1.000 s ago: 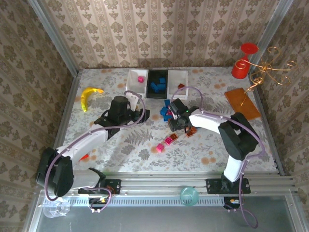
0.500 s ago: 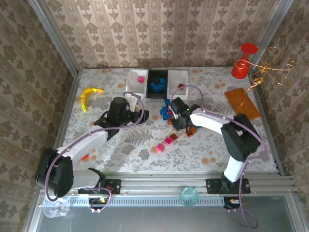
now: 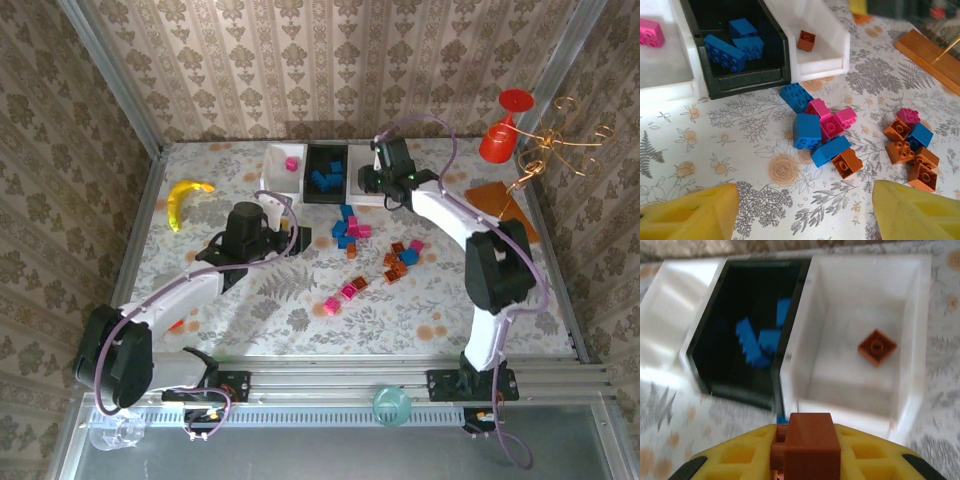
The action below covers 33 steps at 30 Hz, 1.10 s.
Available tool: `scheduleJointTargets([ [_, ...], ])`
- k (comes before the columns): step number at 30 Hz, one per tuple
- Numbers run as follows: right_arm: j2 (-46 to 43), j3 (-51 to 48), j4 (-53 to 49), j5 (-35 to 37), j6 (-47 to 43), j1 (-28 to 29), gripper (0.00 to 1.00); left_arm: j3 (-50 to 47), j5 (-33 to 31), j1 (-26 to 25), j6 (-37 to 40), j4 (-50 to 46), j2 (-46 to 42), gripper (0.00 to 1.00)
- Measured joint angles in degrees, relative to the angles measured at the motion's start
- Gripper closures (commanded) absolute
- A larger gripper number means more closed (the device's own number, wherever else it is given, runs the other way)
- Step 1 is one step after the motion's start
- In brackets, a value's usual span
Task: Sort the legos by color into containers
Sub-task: Place the lego in the container, then pick up the lego from the center of the table.
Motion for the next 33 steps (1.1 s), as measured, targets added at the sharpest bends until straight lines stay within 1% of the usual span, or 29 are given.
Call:
scheduleJointTargets([
  [5, 13.2, 13.3, -0.4, 0.9, 2.3, -1.9, 0.62, 1.4, 2.1, -0.1, 0.1, -3.0, 1.6, 0.27],
  [8, 19.4, 20.4, -2.4, 1.0, 2.6, -2.8, 0.52, 2.8, 2.6, -0.3, 0.3, -4.4, 2.0, 0.27],
  [10, 20.5, 22.1, -3.8, 0.7, 2.4, -3.1, 0.47, 3.0, 2.6, -0.7, 0.6, -4.4, 2.0, 0.27],
  [12, 19.3, 21.5, -4.5, -0.2, 1.5, -3.3, 0.42, 2.7, 2.8, -1.0, 1.4, -4.2, 2.0, 0.27],
  [14, 15.0, 16.2, -3.5, -1.4, 0.8, -3.3, 0.39, 1.9, 2.8, -1.2, 2.3, -3.3, 2.0, 0.27],
  [16, 7.9, 7.3, -2.6, -2.2, 0.0, -2.7, 0.36, 0.4, 2.8, -1.2, 3.2, -2.2, 2.0, 0.27],
  [18, -0.9, -2.6, -2.8, -2.1, -0.5, -0.9, 0.33, -1.6, 2.7, -1.2, 3.9, -1.0, 2.0, 0.27],
  [20, -8.2, -10.2, -2.4, -1.2, -0.7, 2.3, 0.3, -3.7, 2.7, -1.1, 4.4, 0.9, 2.0, 0.27],
  [21, -11.7, -13.9, -2.3, -0.3, -0.7, 4.8, 0.29, -4.8, 2.7, -1.0, 4.4, 1.7, 2.0, 0.27],
  [23, -15.5, -19.0, -2.0, 0.7, -0.2, 9.0, 0.25, -6.5, 2.5, -0.8, 4.4, 3.1, 2.0, 0.27],
  [24, -16.3, -21.1, -1.9, 1.6, 0.2, 11.7, 0.24, -7.2, 2.1, -0.7, 4.4, 3.7, 1.9, 0.27],
  [27, -15.3, -25.2, -2.0, 4.3, 1.4, 16.3, 0.2, -8.6, 1.0, -0.3, 4.3, 5.4, 1.4, 0.27],
  [30, -12.3, -26.6, -2.1, 6.9, 2.5, 17.5, 0.19, -9.6, 0.2, 0.0, 4.2, 7.1, -0.1, 0.27],
  [33, -8.7, -26.6, -1.1, 9.1, 3.4, 17.5, 0.22, -9.8, 0.0, 0.0, 4.1, 8.1, -1.4, 0.27],
])
